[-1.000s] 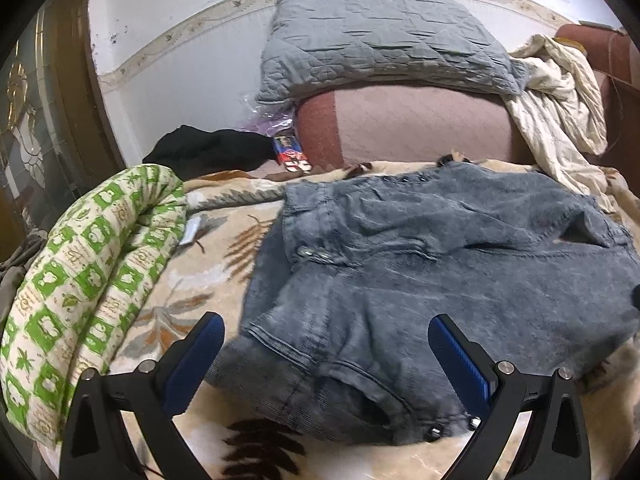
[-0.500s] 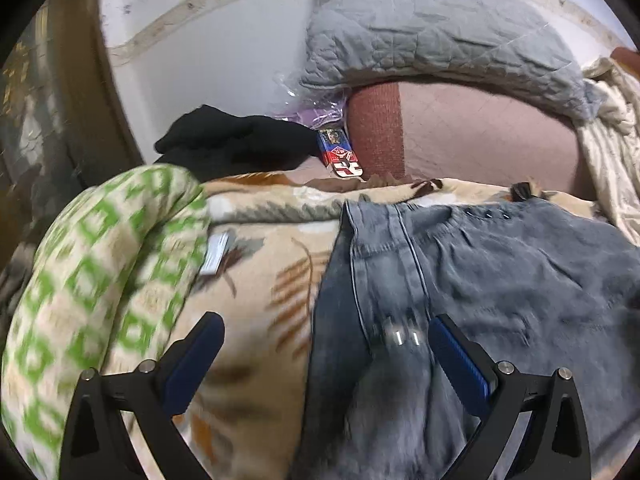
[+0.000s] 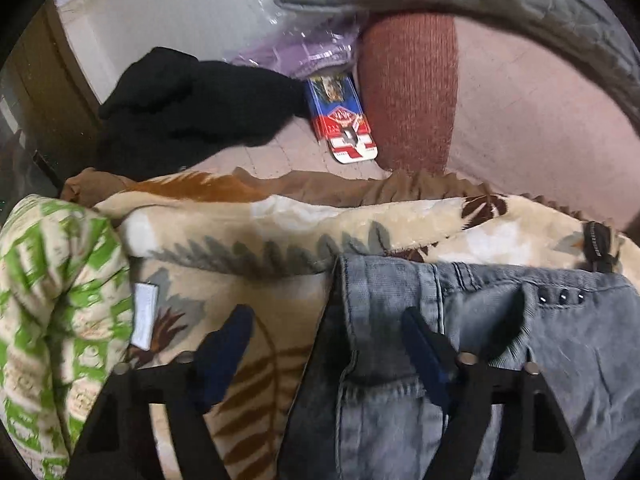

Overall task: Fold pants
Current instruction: 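Grasp the waistband of the grey jeans with both tools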

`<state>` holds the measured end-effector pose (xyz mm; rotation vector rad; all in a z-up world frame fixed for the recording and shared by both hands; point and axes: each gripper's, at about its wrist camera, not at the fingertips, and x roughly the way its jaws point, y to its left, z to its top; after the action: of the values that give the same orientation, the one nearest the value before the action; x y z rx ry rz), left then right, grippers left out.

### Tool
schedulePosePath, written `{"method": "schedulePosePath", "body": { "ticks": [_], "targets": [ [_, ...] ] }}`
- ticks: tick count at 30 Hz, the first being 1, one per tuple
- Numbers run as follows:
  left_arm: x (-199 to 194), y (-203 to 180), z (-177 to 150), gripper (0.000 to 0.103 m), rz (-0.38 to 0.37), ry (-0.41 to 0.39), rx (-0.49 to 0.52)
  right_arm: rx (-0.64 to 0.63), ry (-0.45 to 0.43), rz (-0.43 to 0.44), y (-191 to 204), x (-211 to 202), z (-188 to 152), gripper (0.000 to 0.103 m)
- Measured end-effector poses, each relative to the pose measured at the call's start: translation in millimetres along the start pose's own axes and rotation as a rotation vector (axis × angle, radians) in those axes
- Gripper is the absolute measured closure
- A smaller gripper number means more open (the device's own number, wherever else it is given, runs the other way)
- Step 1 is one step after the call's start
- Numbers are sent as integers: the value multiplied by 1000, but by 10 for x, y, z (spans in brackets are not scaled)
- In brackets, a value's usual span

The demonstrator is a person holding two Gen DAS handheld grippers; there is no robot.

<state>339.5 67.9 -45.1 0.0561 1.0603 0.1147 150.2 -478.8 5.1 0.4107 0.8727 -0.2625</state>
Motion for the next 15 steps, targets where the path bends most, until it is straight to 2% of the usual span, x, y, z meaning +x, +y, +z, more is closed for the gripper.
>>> {"method": "schedulePosePath", "body": {
  "ticks": [1, 3, 5, 7, 11, 13, 14, 15],
  "targets": [
    [70, -26, 18, 33, -11, 17, -4, 1, -5, -22, -31, 35, 21, 35],
    [216, -67, 44, 52, -40, 57, -27, 22, -4, -37, -107, 112, 60, 37],
    [365, -102, 57, 58, -78, 96, -60, 50, -6, -9, -161, 170, 93, 38],
    [463, -144, 49, 67, -100, 113, -81, 65, 23, -23, -173, 282, 108, 39],
    [491, -244, 70, 85, -104, 81, -72, 74, 95, -14, -170, 552, 89, 53],
    [479, -280, 93, 94, -106, 82, -78, 64, 95, -50, -171, 653, 70, 59],
    [480, -300, 104, 99, -106, 78, -79, 52, 82, -58, -159, 660, 63, 66],
    [472, -314, 120, 99, -98, 72, -75, 35, 69, -73, -134, 654, 65, 78]
  ]
}}
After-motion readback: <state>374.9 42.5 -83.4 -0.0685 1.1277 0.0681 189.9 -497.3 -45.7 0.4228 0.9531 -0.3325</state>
